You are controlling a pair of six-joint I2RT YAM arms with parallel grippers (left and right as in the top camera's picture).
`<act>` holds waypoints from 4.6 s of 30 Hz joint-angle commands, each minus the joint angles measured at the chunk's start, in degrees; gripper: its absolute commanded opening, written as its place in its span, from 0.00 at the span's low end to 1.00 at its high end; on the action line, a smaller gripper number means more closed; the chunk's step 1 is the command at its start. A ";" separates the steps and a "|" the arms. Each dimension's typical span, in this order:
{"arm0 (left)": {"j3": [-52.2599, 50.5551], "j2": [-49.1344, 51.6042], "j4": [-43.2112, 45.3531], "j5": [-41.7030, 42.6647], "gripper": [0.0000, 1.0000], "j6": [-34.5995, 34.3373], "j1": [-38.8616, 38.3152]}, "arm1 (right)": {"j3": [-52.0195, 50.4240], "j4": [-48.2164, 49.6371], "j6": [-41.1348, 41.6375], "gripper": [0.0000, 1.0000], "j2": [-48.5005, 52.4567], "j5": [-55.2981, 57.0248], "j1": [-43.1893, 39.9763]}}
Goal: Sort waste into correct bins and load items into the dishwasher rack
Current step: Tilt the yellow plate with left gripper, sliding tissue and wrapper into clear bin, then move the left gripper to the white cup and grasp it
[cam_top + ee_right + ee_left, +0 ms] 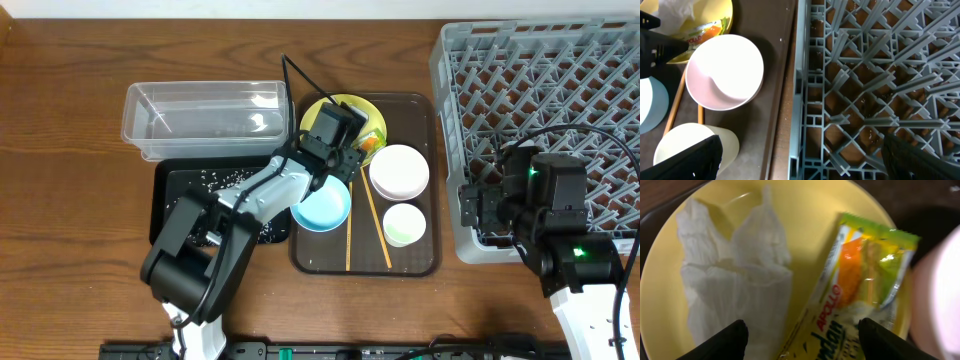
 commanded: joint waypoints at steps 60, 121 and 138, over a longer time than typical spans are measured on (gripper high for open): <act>-0.22 -21.77 -12.46 -5.31 0.46 -9.75 25.29 | 1.09 -0.66 0.61 0.99 0.02 -0.44 0.42; -0.22 -11.10 -26.49 14.14 0.06 -30.47 -15.98 | 1.09 -1.05 0.59 0.99 0.02 -0.42 0.42; -0.13 -27.91 -19.23 24.65 0.06 -40.39 8.57 | 1.09 9.51 5.31 0.99 2.69 -18.47 -1.18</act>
